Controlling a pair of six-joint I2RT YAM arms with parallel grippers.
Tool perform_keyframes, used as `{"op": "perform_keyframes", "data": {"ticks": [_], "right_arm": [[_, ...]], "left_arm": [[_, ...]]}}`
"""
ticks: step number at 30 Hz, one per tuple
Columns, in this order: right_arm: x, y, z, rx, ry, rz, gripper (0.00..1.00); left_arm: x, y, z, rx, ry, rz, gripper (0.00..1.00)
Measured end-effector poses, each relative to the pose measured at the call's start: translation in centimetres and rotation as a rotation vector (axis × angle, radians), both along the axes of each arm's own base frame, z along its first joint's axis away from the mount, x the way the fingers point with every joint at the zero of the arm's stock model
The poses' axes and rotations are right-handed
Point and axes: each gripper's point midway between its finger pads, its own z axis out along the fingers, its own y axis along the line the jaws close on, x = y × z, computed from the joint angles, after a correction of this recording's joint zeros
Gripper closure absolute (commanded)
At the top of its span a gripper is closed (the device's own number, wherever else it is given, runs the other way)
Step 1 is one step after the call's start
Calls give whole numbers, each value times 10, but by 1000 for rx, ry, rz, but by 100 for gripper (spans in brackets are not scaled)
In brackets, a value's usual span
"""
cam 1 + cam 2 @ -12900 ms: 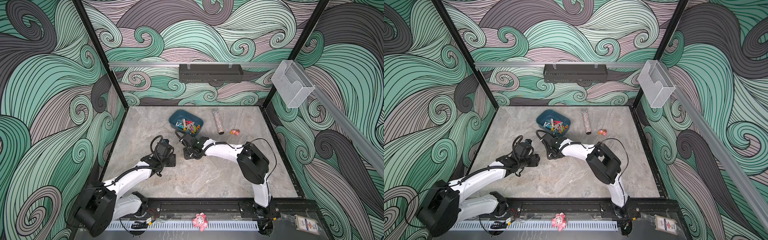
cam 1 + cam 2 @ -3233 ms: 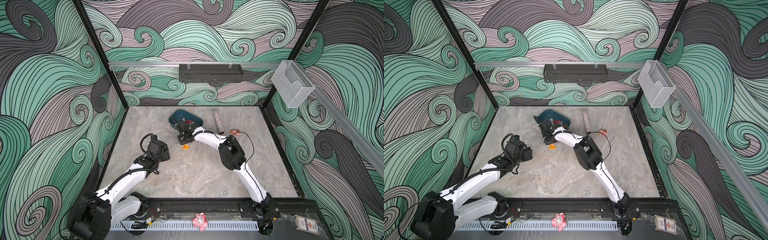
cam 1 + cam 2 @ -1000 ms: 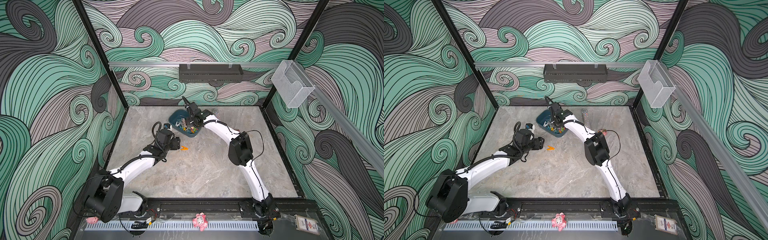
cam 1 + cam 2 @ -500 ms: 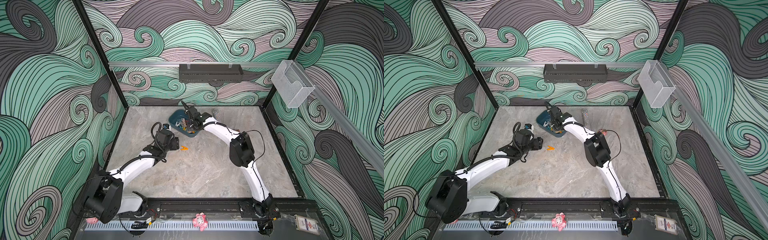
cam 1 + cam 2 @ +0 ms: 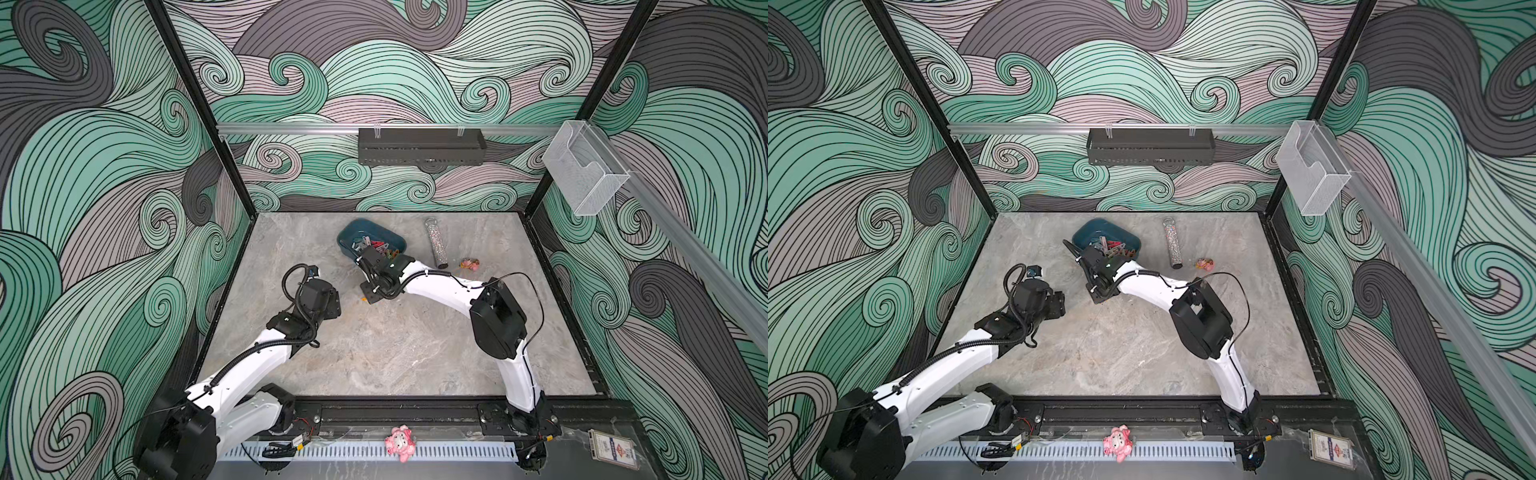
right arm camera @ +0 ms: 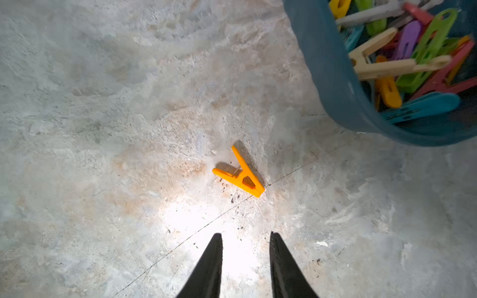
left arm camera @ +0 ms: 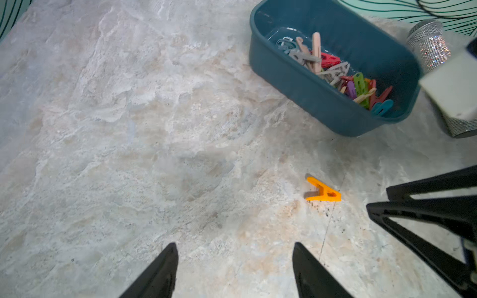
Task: Put the clothespins into the storage box
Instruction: Pick up the clothespin from the center of the board.
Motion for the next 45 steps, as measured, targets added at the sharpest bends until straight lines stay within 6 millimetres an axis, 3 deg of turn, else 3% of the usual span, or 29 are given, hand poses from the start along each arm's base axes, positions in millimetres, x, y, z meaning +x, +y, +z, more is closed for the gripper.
{"op": "perform_keyframes", "data": {"ticks": [7,15,30,37,45], "right_arm": [[15,16,-28,-26,17,37,64],[28,33,-35,-17,12,58,69],[29,30,-42,-30,31,62,86],[29,30,-44,-34,35,62,85],[29,29,-54,-45,44,59,92]], "left_arm": [[-13,1,-17,-18,64,6,28],[-22,-10,-42,-55,176,-26,28],[-23,-13,-42,-70,182,-35,28],[-22,-14,-41,-72,177,-36,28],[-20,-15,-41,-71,178,-39,28]]}}
